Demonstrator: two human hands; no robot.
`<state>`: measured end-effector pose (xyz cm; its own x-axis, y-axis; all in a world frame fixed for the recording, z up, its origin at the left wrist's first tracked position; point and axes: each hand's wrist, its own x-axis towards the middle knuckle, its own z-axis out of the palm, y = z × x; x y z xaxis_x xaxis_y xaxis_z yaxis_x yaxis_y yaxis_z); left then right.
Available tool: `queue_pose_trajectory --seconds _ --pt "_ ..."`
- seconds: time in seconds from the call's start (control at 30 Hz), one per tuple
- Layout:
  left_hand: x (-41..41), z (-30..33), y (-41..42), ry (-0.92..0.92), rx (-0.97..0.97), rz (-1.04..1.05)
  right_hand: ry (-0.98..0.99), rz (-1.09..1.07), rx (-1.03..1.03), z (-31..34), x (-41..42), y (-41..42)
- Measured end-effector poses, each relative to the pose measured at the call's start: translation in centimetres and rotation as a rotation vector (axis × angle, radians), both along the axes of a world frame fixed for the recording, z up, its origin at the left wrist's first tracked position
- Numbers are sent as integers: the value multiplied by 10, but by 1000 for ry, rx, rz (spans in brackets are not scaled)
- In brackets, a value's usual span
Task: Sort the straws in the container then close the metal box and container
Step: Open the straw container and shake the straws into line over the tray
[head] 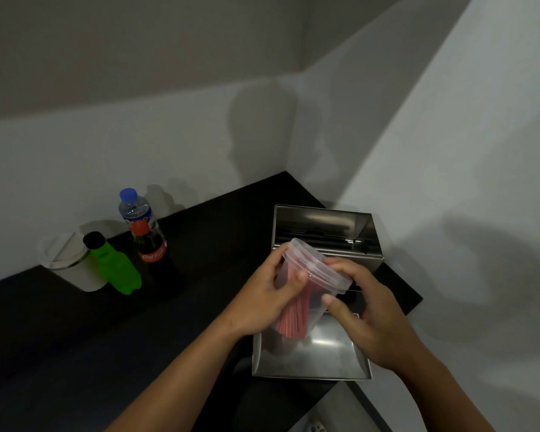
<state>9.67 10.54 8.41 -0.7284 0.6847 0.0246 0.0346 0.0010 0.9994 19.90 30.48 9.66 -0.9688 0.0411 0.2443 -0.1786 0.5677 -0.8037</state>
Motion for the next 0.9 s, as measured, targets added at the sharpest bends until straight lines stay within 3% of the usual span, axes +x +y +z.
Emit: queue_pose_trajectory --seconds 0.17,0.23,0.4,0.57,0.73,0.9 --pt "10 6 7 45 48 84 98 -96 340 25 -5 -8" --pt "9 11 4 73 33 87 141 -122 388 33 -4 -8" --pt "-4 18 -8 101 53 177 95 4 107 41 -1 4" --pt "-16 22 -16 62 168 37 33 152 -186 36 -3 8" --pt "-21 17 -13 46 221 37 -48 165 -144 30 -4 6" --pt "-21 12 -9 78 263 44 90 48 -73 29 -9 -11"
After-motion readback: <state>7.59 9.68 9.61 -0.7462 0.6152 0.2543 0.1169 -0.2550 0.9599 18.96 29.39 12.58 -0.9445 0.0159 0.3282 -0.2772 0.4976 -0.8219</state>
